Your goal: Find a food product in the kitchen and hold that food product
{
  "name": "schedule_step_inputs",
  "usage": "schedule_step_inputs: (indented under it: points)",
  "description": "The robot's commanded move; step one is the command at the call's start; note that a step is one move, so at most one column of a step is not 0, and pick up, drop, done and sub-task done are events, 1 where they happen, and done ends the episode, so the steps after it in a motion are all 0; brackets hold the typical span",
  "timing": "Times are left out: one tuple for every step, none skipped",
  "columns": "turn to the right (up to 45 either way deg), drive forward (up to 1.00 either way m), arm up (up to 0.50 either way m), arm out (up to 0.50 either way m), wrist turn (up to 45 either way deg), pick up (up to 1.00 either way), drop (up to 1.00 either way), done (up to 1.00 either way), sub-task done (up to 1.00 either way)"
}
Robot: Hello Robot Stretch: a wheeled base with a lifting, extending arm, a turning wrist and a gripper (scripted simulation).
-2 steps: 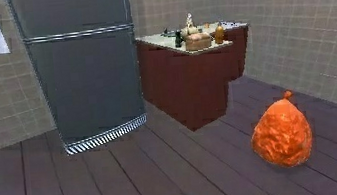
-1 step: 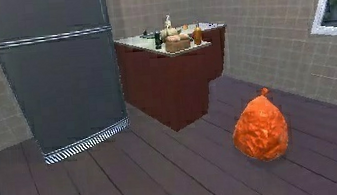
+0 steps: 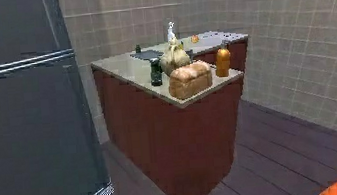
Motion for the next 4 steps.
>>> schedule_step_inputs:
  points:
    - [18.0,0.0,0.0,0.0,0.0,0.0,0.0,0.0,0.0]
    - [0.0,0.1,0.0,0.0,0.0,0.0,0.0,0.0,0.0]
    - [-45.0,0.0,0.0,0.0,0.0,0.0,0.0,0.0,0.0]
    - [-45.0,0.0,0.0,0.0,0.0,0.0,0.0,0.0,0.0]
